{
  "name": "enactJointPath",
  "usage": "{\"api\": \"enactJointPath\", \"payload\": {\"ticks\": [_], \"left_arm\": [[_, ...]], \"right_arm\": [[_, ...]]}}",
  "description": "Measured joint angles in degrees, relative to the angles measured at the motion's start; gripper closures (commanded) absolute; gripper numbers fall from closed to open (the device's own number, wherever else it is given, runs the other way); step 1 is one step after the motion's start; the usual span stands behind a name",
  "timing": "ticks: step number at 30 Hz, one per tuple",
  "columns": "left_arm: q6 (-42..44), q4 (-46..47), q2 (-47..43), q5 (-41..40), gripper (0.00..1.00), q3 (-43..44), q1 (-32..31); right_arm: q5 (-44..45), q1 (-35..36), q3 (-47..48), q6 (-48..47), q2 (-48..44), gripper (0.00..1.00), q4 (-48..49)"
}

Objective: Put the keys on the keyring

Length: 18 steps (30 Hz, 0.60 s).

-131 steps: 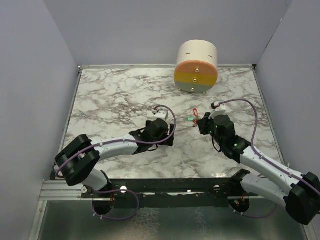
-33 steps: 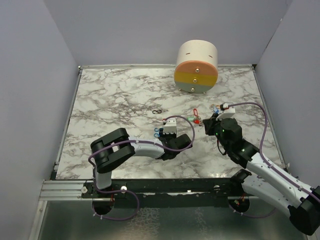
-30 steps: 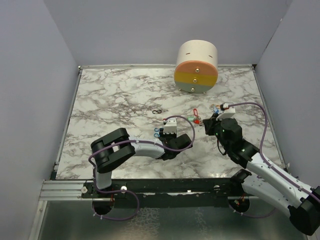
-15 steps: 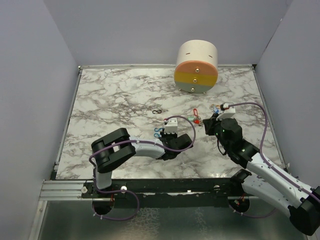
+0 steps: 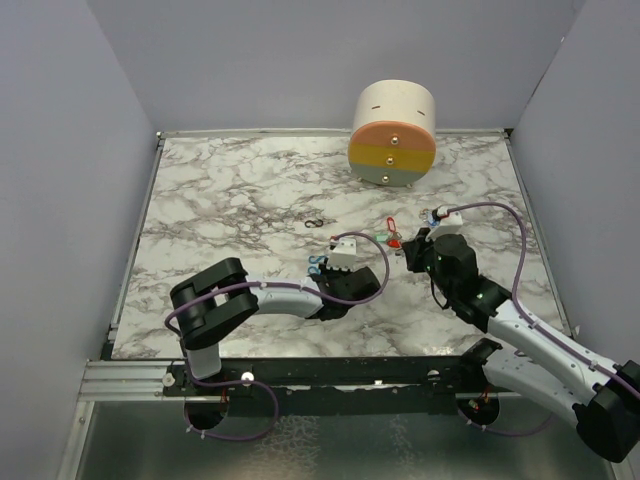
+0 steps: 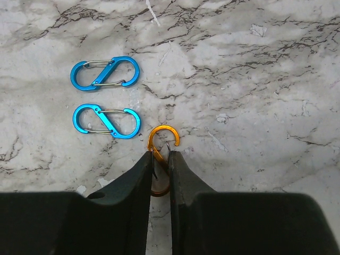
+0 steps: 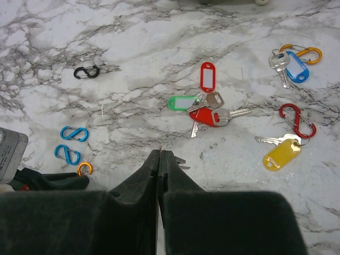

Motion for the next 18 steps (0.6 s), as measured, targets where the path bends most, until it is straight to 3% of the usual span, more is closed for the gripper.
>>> {"api": "enactJointPath", "payload": {"ticks": [2, 18], "left_arm": [[0.57, -0.22, -0.24, 0.55, 1.00, -0.17, 0.02], [2.10, 0.94, 0.76, 1.42, 0.71, 0.42, 0.02]], "right_arm": [[0.00, 0.00, 0.00, 0.00, 0.04, 0.99, 0.24], [-0.02, 0.00, 0.00, 0.00, 0.22, 0.99, 0.63]]}}
